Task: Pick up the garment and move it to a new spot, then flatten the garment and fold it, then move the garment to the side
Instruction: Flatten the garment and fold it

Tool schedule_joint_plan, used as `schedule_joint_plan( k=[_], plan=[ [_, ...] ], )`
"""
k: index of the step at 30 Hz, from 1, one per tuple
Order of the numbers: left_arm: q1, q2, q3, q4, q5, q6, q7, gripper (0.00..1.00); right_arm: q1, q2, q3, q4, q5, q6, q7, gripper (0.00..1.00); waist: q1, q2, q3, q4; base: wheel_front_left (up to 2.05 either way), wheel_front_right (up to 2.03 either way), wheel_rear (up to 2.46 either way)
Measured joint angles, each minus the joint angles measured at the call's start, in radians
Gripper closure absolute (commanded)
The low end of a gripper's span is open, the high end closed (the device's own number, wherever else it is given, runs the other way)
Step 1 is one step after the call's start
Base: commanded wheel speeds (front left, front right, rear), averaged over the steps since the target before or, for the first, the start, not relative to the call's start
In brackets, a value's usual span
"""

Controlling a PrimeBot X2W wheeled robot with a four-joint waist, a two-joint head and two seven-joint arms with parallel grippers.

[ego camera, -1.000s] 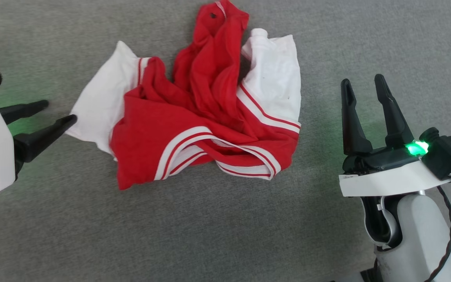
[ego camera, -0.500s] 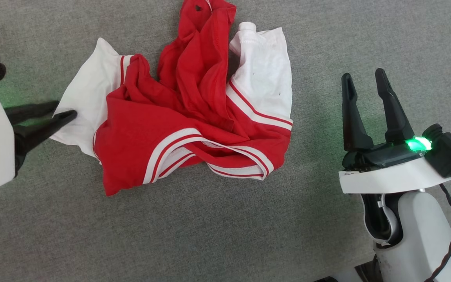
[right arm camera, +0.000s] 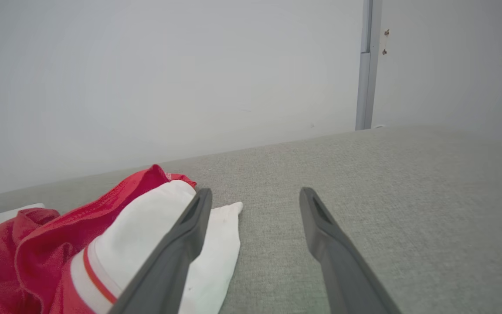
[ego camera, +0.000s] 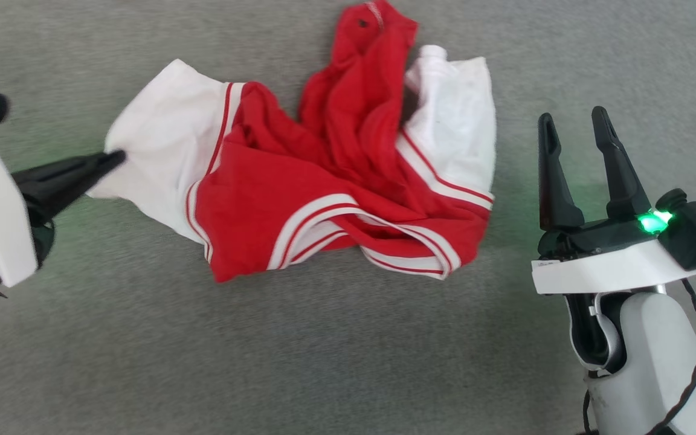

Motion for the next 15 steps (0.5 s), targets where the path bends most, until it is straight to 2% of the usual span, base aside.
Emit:
schedule_joint_plan(
  k=[6, 10, 15],
  plan=[
    [0.073, 0.049, -0.003, 0.033, -0.047, 0.000, -0.128, 1.00, -0.013, 0.000, -0.010, 0.032, -0.037, 0.000, 0.000, 0.00, 0.0000, 0.0000, -0.043, 0.073, 0.00, 0.00, 0.00],
    [0.146, 0.078, -0.019, 0.086, -0.052, 0.000, -0.170, 1.00, -0.016, 0.000, -0.017, 0.049, -0.060, 0.000, 0.000, 0.00, 0.0000, 0.0000, -0.078, 0.108, 0.00, 0.00, 0.00],
    [0.222, 0.079, -0.030, 0.171, -0.071, 0.000, -0.207, 1.00, -0.017, 0.000, -0.019, 0.056, -0.075, 0.000, 0.000, 0.00, 0.0000, 0.0000, -0.111, 0.129, 0.00, 0.00, 0.00]
  ],
)
